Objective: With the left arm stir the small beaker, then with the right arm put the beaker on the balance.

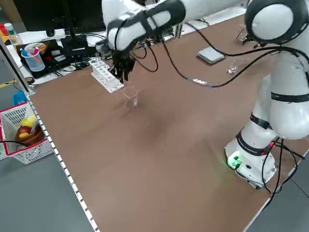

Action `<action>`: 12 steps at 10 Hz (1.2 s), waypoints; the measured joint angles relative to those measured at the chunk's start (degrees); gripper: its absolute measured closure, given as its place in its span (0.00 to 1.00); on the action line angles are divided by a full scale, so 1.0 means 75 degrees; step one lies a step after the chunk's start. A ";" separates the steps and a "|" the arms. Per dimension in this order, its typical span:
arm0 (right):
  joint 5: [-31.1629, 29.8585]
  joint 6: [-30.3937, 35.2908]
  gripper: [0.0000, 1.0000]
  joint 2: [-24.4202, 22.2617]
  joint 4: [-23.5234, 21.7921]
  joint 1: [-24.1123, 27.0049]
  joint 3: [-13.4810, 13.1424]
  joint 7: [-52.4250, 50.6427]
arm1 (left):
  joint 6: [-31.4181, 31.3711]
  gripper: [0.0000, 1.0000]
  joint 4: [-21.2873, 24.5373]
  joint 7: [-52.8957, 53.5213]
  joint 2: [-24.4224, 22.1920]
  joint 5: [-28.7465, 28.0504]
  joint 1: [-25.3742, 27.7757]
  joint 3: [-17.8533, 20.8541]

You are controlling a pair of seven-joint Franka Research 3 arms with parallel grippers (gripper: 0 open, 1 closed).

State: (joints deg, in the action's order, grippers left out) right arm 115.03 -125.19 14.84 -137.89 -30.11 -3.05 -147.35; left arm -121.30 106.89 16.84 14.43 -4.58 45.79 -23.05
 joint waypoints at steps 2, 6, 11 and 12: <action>0.0144 0.0290 0.00 0.0339 0.0005 0.0003 0.0000 -0.0410 | 0.0331 0.43 -0.0050 -0.0841 -0.0543 0.0000 -0.0016 -0.0639; 0.0426 0.0416 0.00 0.0920 0.0156 -0.0008 0.0015 -0.1066 | 0.2281 0.00 -0.1268 -0.2223 -0.0729 0.0003 -0.0508 -0.1208; 0.1266 0.0529 0.00 0.1837 0.0826 -0.0148 0.0363 -0.1182 | 0.4342 0.00 -0.2882 -0.2423 -0.0904 0.0387 -0.3995 0.1551; 0.1351 0.0532 0.00 0.1988 0.0921 -0.0190 0.0382 -0.1214 | 0.4340 0.01 -0.2892 -0.2492 -0.0976 0.0750 -0.4710 0.2145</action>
State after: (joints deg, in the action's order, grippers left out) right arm 125.16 -121.19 29.74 -130.98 -31.53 -0.19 -156.46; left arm -88.75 85.20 -1.85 7.11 1.04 10.46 -6.96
